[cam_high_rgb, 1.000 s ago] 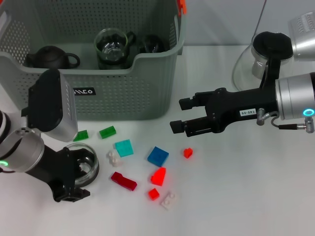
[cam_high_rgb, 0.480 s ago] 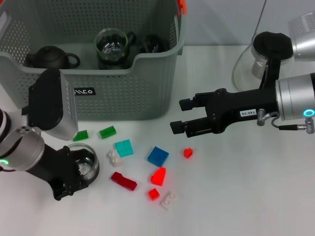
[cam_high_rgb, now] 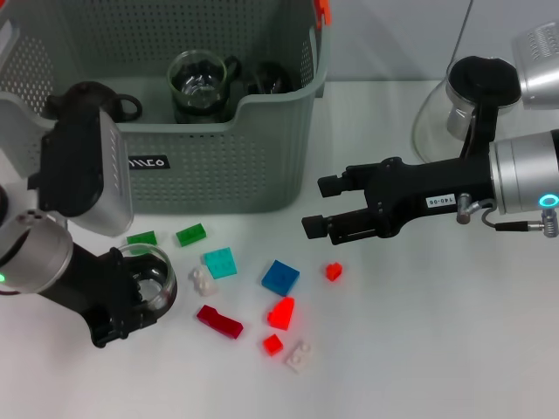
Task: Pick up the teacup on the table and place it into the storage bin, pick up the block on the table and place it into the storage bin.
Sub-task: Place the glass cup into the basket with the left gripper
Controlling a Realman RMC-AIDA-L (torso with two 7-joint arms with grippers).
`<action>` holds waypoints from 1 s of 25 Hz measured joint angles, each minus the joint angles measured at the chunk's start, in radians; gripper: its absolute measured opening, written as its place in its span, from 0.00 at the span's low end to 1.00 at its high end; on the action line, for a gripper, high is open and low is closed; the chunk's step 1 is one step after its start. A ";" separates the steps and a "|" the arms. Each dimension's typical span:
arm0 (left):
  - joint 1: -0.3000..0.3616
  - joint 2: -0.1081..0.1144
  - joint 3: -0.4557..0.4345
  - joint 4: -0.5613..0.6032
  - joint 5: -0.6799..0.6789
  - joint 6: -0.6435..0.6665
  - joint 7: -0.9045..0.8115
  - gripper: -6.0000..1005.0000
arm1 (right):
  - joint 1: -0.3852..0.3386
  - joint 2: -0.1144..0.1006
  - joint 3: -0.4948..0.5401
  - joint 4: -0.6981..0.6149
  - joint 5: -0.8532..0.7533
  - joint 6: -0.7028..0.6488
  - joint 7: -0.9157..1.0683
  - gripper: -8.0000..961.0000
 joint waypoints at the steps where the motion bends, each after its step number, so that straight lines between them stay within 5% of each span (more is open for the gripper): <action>1: 0.000 0.000 -0.001 0.005 -0.002 0.005 -0.005 0.05 | 0.001 0.000 0.000 0.000 0.000 0.000 -0.002 0.89; 11: -0.004 0.001 -0.076 0.079 -0.076 0.113 -0.070 0.05 | 0.004 -0.005 -0.002 -0.005 0.000 -0.001 -0.006 0.89; 19: -0.113 0.016 -0.410 0.076 -0.278 0.310 -0.138 0.05 | 0.007 -0.007 -0.006 0.001 0.000 -0.001 -0.028 0.89; 25: -0.205 0.077 -0.583 0.076 -0.332 0.301 -0.223 0.05 | 0.004 -0.006 -0.008 0.004 0.000 -0.003 -0.043 0.89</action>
